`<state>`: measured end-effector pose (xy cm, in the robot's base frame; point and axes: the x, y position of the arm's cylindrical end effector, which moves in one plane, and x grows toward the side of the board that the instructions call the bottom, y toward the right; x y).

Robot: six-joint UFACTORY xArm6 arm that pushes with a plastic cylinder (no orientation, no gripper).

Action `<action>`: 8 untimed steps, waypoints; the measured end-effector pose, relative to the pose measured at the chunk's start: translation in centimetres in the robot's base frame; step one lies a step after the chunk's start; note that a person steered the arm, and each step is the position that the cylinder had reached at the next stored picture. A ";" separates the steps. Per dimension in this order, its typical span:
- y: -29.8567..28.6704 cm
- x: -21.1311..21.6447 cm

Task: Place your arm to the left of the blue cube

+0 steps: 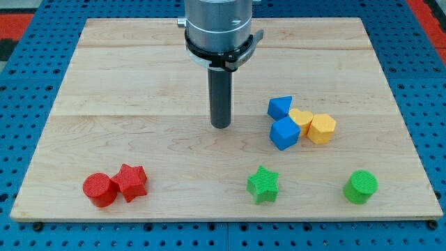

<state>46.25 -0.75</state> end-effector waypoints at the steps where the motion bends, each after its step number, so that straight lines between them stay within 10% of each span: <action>1: 0.0 0.0; 8: 1.0 0.0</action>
<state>46.25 0.22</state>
